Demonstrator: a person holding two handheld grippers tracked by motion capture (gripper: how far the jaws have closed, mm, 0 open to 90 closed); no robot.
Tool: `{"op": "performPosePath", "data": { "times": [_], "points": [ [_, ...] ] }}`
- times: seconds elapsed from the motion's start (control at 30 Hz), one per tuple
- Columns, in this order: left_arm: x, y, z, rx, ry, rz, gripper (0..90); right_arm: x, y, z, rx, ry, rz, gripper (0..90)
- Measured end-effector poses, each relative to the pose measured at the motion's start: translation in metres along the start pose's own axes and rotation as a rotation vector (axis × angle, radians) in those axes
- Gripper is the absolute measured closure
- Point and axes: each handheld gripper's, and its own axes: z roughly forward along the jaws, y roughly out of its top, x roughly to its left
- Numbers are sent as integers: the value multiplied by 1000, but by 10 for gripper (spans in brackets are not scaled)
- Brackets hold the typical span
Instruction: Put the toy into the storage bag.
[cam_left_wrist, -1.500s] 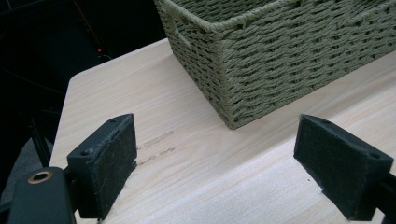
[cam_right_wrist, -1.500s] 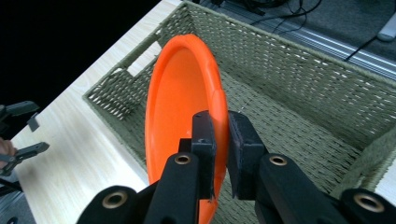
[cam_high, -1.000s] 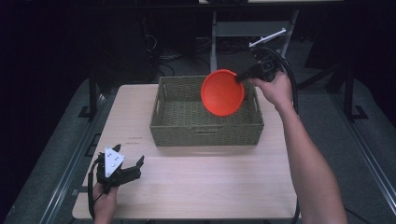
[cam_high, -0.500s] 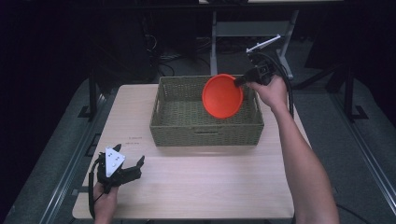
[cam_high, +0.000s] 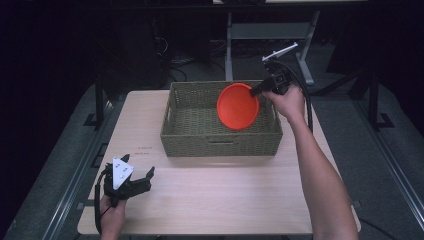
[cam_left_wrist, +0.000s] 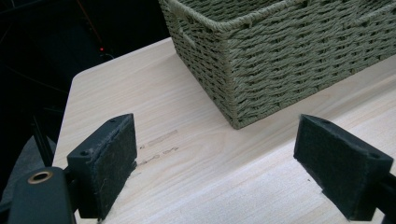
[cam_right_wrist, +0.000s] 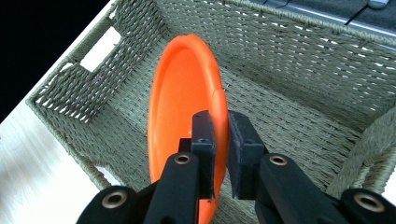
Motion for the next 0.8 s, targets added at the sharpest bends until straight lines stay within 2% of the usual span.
{"op": "performPosePath", "data": {
  "times": [0.5,0.8],
  "points": [
    [-1,0,0,-5,-3,1,127,-9,-11,11,31,-15,22,817],
    [-1,0,-1,-5,-1,7,127,-7,-13,20,53,-30,15,816]
  ]
}}
